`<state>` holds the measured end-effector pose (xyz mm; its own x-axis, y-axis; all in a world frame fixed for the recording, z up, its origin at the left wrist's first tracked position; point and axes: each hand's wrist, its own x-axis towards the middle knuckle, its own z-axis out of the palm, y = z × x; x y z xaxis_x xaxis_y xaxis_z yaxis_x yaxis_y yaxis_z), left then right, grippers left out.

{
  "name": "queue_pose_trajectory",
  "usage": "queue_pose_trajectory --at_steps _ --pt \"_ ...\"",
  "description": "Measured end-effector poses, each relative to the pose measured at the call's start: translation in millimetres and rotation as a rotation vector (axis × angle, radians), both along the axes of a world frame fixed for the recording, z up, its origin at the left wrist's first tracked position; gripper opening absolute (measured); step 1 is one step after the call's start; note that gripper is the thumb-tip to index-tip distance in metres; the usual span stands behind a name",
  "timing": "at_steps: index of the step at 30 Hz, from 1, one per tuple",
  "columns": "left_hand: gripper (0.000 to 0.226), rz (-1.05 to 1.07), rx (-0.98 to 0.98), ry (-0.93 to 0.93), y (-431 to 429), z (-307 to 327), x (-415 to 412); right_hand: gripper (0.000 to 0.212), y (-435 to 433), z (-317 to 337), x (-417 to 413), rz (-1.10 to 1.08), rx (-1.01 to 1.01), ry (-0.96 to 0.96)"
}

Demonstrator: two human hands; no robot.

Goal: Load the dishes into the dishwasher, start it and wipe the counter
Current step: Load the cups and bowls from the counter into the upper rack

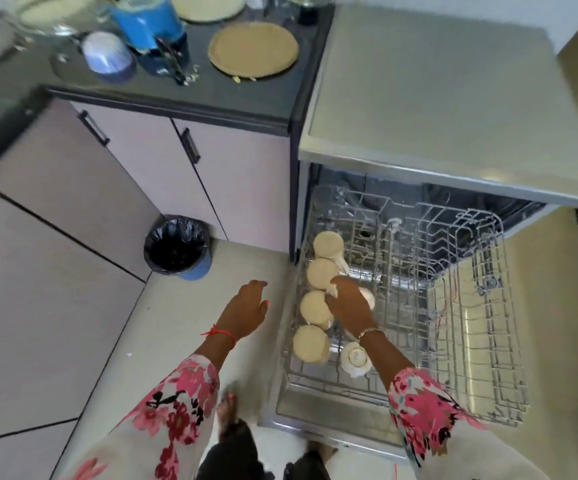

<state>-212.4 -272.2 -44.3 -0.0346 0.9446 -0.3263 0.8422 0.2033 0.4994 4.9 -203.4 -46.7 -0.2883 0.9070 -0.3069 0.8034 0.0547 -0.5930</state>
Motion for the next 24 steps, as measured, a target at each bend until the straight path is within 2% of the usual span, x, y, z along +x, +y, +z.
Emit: queue_pose_trajectory --at_steps 4,12,17,21,22,24 --pt "0.045 -0.039 0.002 0.013 -1 19 -52 0.029 -9 18 -67 0.106 0.073 -0.047" --pt "0.044 -0.136 0.050 0.096 29 62 -201 0.027 22 48 -200 0.090 0.136 -0.072" --pt "0.039 -0.043 0.198 0.090 86 100 -269 0.029 76 84 -253 0.108 0.298 -0.080" --pt "0.071 -0.076 0.334 0.089 150 112 -306 0.032 137 120 -284 0.069 0.439 -0.053" --pt "0.073 -0.081 0.355 0.104 164 117 -310 0.032 152 129 -290 0.050 0.464 -0.033" --pt "0.060 -0.069 0.384 0.108 201 132 -319 0.032 188 144 -302 0.016 0.520 0.018"
